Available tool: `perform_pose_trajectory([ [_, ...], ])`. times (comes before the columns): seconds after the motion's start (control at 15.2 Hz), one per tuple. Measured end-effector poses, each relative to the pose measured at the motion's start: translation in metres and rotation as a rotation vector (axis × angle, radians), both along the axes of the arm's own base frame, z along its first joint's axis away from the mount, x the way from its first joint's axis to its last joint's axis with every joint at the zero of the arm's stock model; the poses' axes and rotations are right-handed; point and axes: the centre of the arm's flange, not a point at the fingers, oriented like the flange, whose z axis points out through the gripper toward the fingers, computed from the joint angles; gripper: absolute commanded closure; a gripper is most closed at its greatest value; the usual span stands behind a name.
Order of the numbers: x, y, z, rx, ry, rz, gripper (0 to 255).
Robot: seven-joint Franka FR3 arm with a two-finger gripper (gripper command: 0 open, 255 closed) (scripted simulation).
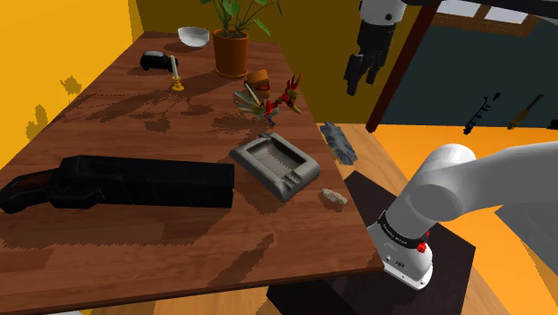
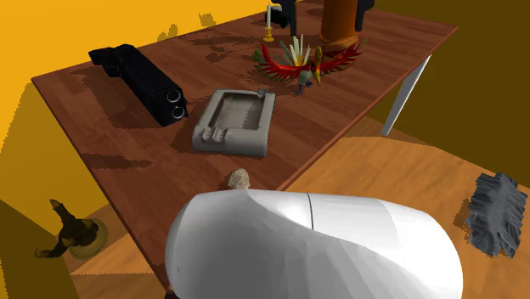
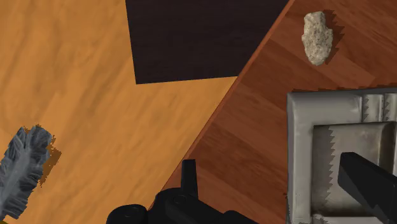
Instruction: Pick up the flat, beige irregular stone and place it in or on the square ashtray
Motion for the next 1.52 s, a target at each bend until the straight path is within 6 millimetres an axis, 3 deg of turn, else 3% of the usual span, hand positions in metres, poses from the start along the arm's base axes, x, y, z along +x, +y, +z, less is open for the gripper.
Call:
perform_pose_trajectory([
  [0.26,-0.005,0.016,-0.020,-0.002,0.006,0.005,0],
  [0.73,-0.031,0.068,-0.095,-0.010,0.025,0.021,0],
  [1.52,-0.074,0.141,-0.224,-0.022,0.057,0.045,0],
])
